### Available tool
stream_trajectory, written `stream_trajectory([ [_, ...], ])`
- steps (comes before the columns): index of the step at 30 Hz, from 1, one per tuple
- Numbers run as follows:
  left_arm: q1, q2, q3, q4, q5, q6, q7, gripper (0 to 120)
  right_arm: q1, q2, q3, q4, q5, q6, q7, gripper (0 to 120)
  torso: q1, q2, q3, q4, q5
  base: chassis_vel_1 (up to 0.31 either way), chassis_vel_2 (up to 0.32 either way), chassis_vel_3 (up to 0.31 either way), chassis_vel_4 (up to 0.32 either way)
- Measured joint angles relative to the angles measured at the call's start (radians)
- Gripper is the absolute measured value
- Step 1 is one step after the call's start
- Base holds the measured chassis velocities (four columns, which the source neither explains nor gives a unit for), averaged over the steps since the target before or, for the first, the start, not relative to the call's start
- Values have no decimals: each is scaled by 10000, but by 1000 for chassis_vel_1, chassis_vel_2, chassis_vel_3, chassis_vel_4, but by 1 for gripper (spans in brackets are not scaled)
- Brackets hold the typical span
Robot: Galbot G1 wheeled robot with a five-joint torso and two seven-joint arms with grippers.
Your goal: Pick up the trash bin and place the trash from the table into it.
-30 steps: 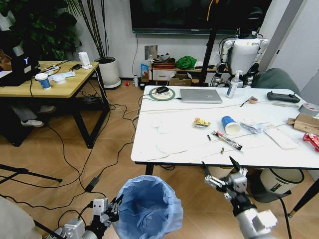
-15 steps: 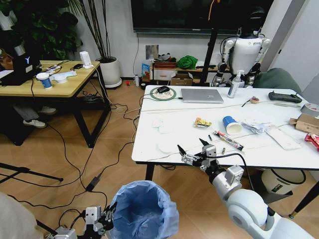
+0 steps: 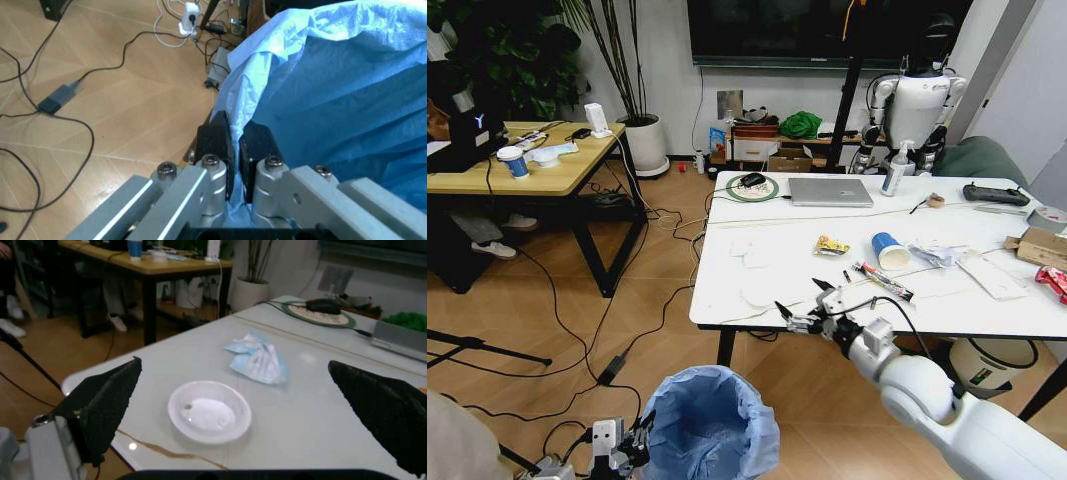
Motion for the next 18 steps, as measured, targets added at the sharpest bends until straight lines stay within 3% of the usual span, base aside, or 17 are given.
stream_trajectory([
  [4,-41,-62,12,0,5,0,-6,0,661,114,-651,-90,436,26,8,100,0,-3,-1,-1,-2,0,0,0,0],
  [8,-167,-79,57,51,0,25,-36,0,1530,621,-1000,62,1388,-2104,133,100,-2,-4,-3,-2,-2,0,0,0,0],
  [12,-209,-37,44,69,-19,33,-62,0,2098,1046,-1087,-140,1667,-2998,-17,100,-2,-6,-3,0,-1,0,0,0,0],
  [18,-207,39,-5,47,-72,33,-85,0,2387,1414,-1230,-508,1178,-3302,-262,100,-2,-7,-4,-2,0,0,0,0,0],
])
